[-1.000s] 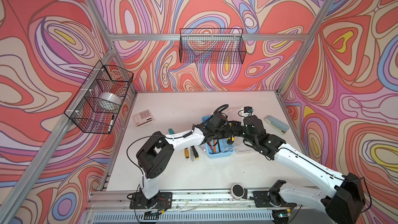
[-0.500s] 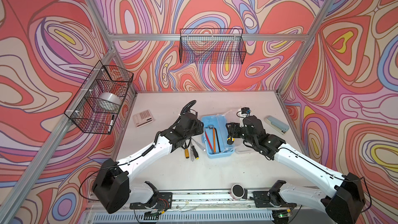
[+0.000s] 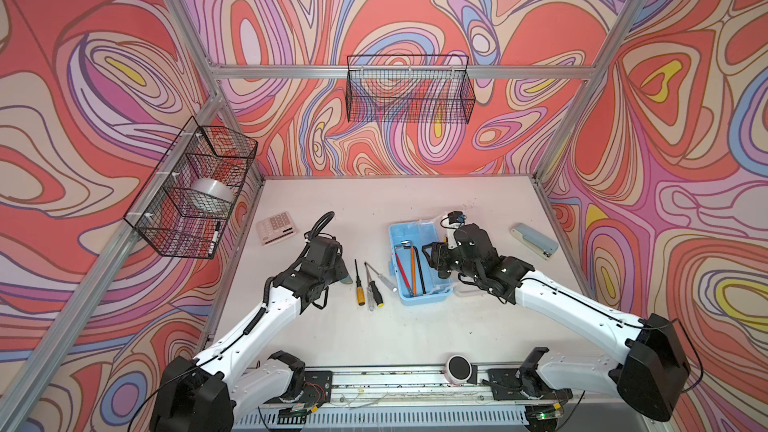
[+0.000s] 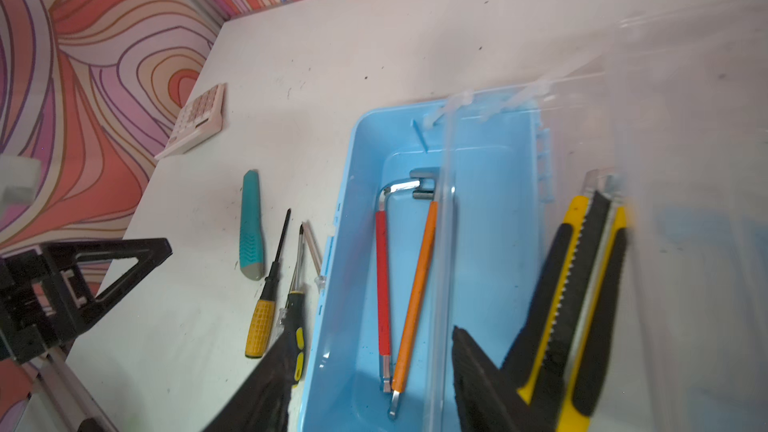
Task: Pack the tool kit
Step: 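Move the left gripper back over the teal utility knife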
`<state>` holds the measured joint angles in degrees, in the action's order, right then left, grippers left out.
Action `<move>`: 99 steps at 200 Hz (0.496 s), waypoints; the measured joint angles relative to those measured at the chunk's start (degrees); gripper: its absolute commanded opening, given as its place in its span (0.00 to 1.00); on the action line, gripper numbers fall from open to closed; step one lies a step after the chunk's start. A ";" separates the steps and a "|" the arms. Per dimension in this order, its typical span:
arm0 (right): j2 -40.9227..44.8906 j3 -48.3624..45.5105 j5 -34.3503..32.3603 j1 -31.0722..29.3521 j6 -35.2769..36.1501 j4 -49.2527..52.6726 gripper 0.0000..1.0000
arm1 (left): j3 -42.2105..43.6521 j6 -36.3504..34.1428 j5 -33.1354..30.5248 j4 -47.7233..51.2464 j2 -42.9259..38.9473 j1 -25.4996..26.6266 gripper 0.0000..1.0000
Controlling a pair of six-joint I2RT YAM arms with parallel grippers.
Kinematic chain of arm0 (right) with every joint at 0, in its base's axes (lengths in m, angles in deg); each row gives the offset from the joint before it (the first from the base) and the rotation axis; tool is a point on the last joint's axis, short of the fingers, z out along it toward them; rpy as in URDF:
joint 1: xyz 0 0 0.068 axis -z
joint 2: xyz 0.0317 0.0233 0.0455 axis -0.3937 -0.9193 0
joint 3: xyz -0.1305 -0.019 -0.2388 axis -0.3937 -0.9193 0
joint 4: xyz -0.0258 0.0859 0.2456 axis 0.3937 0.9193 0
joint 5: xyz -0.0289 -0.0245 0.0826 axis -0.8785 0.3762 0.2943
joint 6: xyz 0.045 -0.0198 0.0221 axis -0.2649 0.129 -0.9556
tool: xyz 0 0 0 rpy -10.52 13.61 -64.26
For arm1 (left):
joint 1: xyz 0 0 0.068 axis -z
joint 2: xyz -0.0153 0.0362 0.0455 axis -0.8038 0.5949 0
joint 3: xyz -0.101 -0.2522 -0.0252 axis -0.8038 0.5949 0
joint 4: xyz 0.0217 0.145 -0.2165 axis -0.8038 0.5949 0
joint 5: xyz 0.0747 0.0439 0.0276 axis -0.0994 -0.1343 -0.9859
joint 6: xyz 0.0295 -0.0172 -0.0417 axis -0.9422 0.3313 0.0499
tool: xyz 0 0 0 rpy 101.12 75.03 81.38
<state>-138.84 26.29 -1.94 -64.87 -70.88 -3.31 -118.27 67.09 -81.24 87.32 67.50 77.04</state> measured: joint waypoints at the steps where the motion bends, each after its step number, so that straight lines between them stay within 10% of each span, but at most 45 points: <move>1: -0.13 0.07 0.00 -0.11 0.00 0.00 0.61 | 0.00 -0.02 0.00 0.00 0.00 0.00 0.53; 99: -5.81 3.04 0.68 -3.76 -0.90 -0.37 0.61 | -0.94 -1.53 0.48 -3.08 11.91 -1.11 0.60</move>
<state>-144.65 29.33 -1.26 -68.63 -71.77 -3.68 -119.21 65.56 -80.76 84.24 79.41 75.93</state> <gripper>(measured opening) 0.615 0.581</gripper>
